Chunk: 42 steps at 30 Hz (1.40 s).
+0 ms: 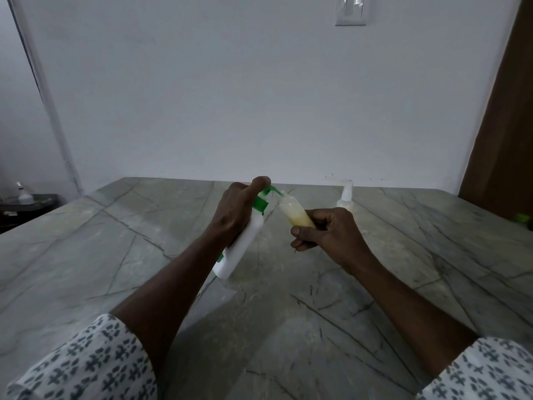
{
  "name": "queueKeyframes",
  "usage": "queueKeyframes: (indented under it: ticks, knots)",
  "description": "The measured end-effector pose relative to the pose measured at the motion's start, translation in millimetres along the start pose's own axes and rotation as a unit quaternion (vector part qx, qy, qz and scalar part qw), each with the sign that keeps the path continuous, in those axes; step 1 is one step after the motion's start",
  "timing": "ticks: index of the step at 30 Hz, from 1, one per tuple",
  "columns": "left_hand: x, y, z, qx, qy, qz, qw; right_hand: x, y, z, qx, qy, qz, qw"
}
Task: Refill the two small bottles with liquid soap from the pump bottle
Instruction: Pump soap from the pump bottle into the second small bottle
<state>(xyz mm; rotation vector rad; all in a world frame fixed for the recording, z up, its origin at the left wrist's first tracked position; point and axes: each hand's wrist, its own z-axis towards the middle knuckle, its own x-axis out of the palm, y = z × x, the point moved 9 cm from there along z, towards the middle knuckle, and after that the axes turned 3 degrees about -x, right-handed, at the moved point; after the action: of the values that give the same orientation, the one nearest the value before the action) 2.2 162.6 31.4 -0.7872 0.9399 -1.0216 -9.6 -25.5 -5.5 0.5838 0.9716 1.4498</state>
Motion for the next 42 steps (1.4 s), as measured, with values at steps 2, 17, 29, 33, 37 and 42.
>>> queueKeyframes:
  ticks: [2, 17, 29, 33, 37, 42]
  knots:
    - [-0.3, 0.2, 0.8, 0.009, -0.002, 0.002, 1.0, 1.5, -1.4, -0.1, 0.0, 0.004, -0.005, 1.0]
    - [1.4, -0.4, -1.0, -0.004, 0.018, -0.002, 1.0, 0.6, 2.7, 0.6, 0.0, -0.006, 0.012, 1.0]
    - [-2.4, 1.7, 3.5, 0.024, -0.005, 0.002, 1.0, 4.6, -1.4, -0.2, -0.004, 0.007, -0.012, 1.0]
    - [-1.8, 4.5, 2.6, 0.006, 0.0, 0.004, 1.0, 1.8, -0.3, 0.9, -0.001, -0.002, -0.001, 1.0]
    - [-0.8, 2.1, 0.5, -0.002, 0.003, 0.009, 1.0, 0.8, -0.2, 1.1, 0.002, -0.005, 0.001, 1.0]
    - [1.2, 2.7, 0.4, -0.003, 0.014, -0.001, 1.0, 1.2, -2.5, 0.0, 0.004, -0.002, -0.009, 1.0]
